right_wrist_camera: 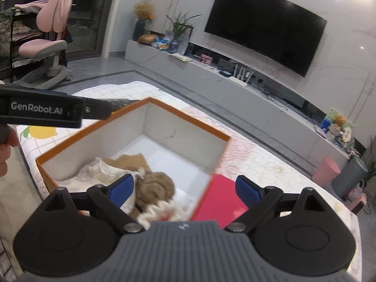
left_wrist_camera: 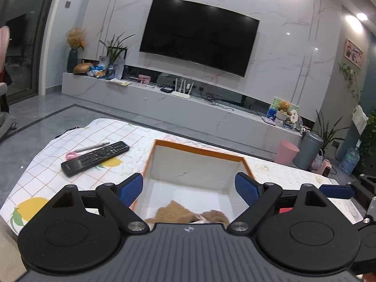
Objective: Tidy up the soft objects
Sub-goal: 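Open the left tool over the box while the right tool releases the crocheted item inside, then move both tools from the orange box toward the items on the bed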
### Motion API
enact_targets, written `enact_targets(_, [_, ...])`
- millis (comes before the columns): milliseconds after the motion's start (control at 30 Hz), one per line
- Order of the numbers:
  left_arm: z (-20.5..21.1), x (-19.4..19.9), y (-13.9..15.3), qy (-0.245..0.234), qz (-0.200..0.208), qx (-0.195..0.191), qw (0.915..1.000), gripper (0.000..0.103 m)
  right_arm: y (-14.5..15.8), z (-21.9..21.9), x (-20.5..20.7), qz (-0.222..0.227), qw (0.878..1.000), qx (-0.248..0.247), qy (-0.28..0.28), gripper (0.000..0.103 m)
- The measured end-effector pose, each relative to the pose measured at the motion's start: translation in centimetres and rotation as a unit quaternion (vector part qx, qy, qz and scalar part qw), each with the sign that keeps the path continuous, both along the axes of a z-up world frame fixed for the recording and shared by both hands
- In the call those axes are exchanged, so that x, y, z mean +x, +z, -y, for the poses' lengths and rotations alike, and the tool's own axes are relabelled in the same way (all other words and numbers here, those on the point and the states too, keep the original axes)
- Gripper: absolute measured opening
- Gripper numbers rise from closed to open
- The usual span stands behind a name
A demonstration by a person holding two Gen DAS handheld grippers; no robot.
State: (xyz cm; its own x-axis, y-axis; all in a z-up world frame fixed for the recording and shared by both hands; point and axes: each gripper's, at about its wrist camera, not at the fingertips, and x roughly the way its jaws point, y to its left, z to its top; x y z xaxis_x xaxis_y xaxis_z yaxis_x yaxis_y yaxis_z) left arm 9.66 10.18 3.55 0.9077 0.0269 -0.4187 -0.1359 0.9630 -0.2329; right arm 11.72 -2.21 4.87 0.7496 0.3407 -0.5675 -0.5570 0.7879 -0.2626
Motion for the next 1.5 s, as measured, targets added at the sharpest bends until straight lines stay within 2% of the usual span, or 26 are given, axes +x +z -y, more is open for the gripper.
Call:
enact_targets(167, [2.9, -0.6, 0.7, -0.049, 0.013, 0.018, 0.9985, 0.103, 1.2, 3.4, -1.1, 0.016, 0.999, -0.008, -0.027, 0.092])
enact_targets(367, [6.9, -1.4, 2.0, -0.101, 0.032, 0.024, 0.9941, 0.103, 3.0, 8.2, -1.6, 0.021, 0.998, 0.016, -0.063, 0.092])
enact_targets(500, [9.3, -1.7, 1.8, -0.097, 0.028, 0.021, 0.9947, 0.103, 4.2, 11.5, -1.8, 0.04, 0.995, 0.033, -0.089, 0.093])
enact_targets(567, [10.4, -1.2, 1.5, -0.092, 0.022, 0.021, 0.9953, 0.103, 4.8, 13.2, -1.5, 0.033, 0.993, 0.051, -0.103, 0.096])
enact_targets(700, [12.8, 0.0, 1.0, -0.09, -0.007, 0.026, 0.9956, 0.103, 5.6, 17.2, -1.3, 0.016, 0.981, 0.15, -0.12, 0.096])
enact_targets(800, [14.7, 0.5, 0.3, -0.099, -0.012, 0.037, 0.9944, 0.103, 5.1, 18.9, -0.8, 0.013, 0.976, 0.175, -0.126, 0.096])
enact_targets(967, [19.1, 0.5, -1.3, -0.106, -0.004, 0.087, 0.9905, 0.103, 3.1, 20.1, 0.8, 0.008, 0.98, 0.145, -0.138, 0.096])
enact_targets(1100, [23.0, 0.6, -3.1, -0.104, 0.006, 0.129, 0.9862, 0.103, 1.6, 21.7, 2.6, -0.012, 0.977, 0.147, -0.153, 0.096])
enact_targets(1233, [25.8, 1.3, -4.9, -0.115, 0.006, 0.13, 0.9848, 0.103, 0.0, 23.6, 4.0, -0.039, 0.97, 0.167, -0.174, 0.096])
enact_targets(1400, [27.7, 1.7, -7.5, -0.115, 0.015, 0.124, 0.9855, 0.103, -1.2, 24.9, 4.6, -0.037, 0.964, 0.177, -0.193, 0.096])
enact_targets(1500, [29.5, 1.1, -8.8, -0.109, 0.042, 0.18, 0.9768, 0.103, -1.8, 25.4, 4.9, -0.02, 0.963, 0.172, -0.206, 0.096])
